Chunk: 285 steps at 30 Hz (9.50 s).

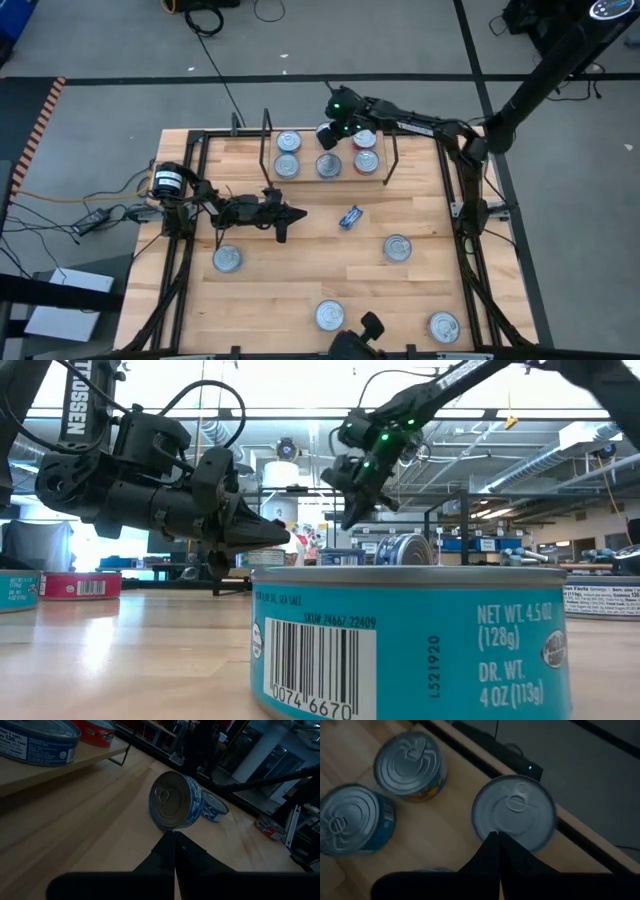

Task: Stack canned seafood by type on shelf
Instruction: Adjust the blue tuna cans, then stack the middle top blue tuna can on the top of the other blue tuna can on the shelf, then stack the bottom right red tuna can on top of the other red tuna can on the shelf

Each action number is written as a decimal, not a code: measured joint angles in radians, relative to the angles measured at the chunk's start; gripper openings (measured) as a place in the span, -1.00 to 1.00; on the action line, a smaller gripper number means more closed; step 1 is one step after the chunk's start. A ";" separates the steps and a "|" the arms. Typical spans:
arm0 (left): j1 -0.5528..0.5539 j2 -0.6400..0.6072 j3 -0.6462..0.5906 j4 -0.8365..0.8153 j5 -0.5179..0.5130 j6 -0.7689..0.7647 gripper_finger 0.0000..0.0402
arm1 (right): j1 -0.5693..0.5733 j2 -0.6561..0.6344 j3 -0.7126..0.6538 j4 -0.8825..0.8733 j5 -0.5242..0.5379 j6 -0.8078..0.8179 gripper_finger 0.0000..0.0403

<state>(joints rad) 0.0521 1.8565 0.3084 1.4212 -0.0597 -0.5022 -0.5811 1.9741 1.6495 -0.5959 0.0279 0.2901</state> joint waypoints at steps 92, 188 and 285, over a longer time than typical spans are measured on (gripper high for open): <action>0.000 0.000 0.000 0.000 0.012 0.045 -0.99 | 0.577 -0.063 0.127 -0.693 -0.055 -0.794 0.30; -0.001 -0.001 -0.002 -0.046 0.038 0.012 -0.99 | 0.165 -0.015 -0.086 0.143 0.449 -1.181 -0.27; 0.000 0.000 0.509 -0.488 0.394 0.206 -0.99 | 1.416 -0.749 -0.696 -0.161 -0.230 0.861 -0.78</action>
<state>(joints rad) 0.0525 1.8568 0.8177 0.9328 0.3347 -0.2959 0.8351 1.2251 0.9538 -0.7566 -0.2021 1.1511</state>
